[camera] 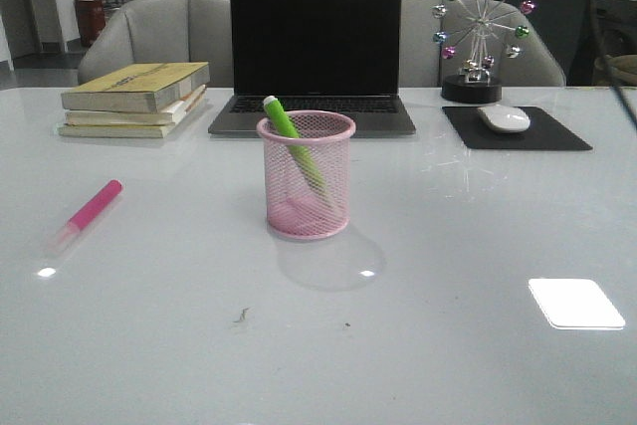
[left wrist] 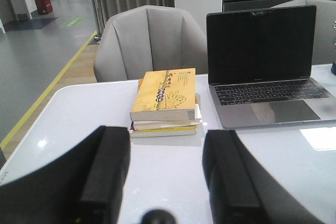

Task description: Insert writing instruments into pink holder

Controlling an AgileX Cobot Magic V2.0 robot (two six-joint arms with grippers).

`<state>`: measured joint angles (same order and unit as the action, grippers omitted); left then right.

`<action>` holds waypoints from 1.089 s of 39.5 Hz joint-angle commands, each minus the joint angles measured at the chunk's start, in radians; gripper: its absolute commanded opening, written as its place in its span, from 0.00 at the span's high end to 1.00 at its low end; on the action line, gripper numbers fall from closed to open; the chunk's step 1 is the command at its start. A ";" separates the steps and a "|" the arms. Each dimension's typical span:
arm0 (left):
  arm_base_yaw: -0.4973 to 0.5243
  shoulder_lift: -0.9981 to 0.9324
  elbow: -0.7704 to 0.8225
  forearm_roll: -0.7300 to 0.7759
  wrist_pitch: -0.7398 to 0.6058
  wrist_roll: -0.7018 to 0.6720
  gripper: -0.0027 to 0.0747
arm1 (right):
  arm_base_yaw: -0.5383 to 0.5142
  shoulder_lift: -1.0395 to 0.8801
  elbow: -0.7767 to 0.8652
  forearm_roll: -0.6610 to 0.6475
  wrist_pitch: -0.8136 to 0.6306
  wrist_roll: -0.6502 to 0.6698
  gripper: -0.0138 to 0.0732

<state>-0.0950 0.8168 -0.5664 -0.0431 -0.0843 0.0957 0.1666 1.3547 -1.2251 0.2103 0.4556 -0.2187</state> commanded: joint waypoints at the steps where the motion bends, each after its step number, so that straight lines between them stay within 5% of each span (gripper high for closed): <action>1: 0.004 -0.004 -0.038 -0.009 -0.086 -0.005 0.47 | -0.048 -0.114 -0.017 -0.006 -0.031 -0.009 0.40; 14: 0.004 -0.004 -0.038 -0.009 -0.086 -0.005 0.47 | -0.157 -0.399 0.244 -0.006 -0.038 -0.009 0.40; 31: 0.004 -0.004 -0.038 -0.009 -0.086 -0.005 0.47 | -0.163 -0.708 0.592 -0.007 0.008 -0.009 0.40; 43: 0.004 -0.004 -0.038 -0.009 -0.086 -0.005 0.47 | -0.163 -0.742 0.640 -0.007 0.002 -0.009 0.40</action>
<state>-0.0950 0.8168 -0.5664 -0.0431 -0.0843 0.0957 0.0102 0.6164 -0.5572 0.2056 0.5406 -0.2206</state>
